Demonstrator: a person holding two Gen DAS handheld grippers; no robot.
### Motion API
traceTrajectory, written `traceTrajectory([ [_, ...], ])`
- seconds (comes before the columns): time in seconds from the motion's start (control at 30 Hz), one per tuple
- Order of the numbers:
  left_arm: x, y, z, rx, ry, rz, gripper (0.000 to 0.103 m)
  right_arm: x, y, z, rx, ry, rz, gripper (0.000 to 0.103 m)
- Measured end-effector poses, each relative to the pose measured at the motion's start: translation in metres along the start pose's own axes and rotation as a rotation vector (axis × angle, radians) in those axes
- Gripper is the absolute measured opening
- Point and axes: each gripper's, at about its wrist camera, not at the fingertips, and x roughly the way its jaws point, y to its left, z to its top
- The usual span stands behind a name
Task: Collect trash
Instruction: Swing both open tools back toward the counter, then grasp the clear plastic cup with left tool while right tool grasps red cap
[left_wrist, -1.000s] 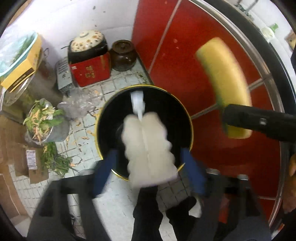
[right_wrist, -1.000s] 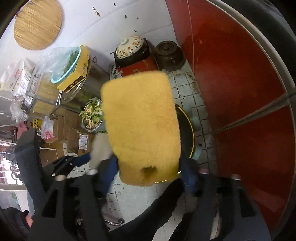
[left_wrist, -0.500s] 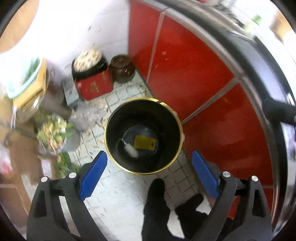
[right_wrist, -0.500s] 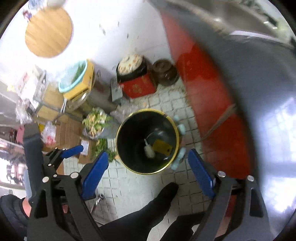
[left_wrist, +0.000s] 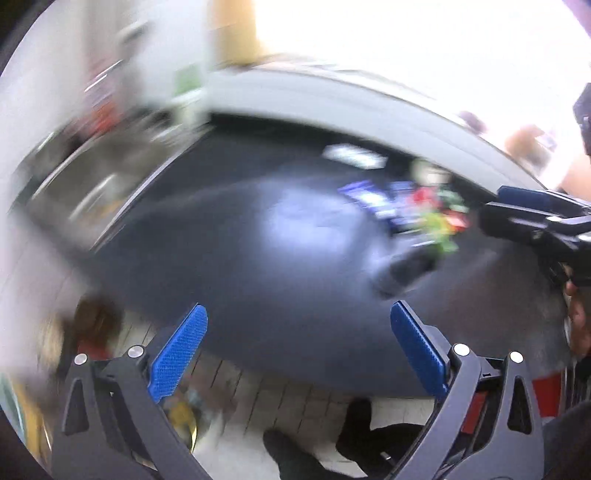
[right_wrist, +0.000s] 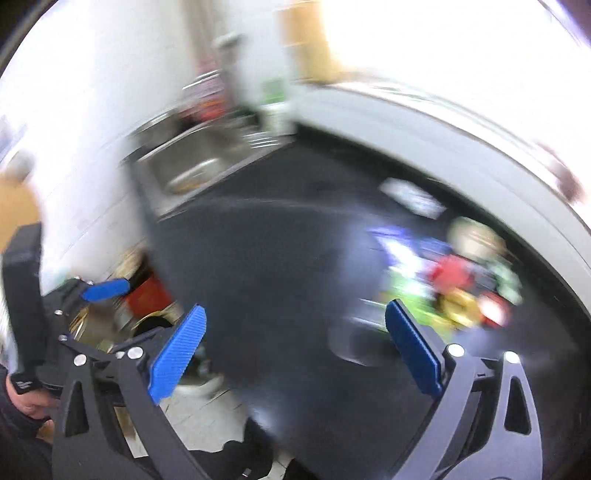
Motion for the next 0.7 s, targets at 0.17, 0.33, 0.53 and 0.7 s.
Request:
traceTrajectory([
  [0.17,0.025,-0.088,0.031,0.187,-0.001,-0.115,0.096,-0.042,-0.094,-0.032,0.178,-0.038,-0.142,0.094],
  [0.33,0.045,-0.127,0.035,0.274,0.032,-0.139,0.096,-0.056,-0.138,-0.064,0.269,-0.046,-0.188,0.094],
  [0.53,0.057,-0.132,0.031,0.291,0.063,-0.12,0.096,-0.051,-0.147,-0.067,0.274,-0.043,-0.178,0.094],
  [0.7,0.076,-0.129,0.027,0.305,0.082,-0.105,0.096,-0.038,-0.153,-0.066,0.26,-0.019,-0.158,0.094],
])
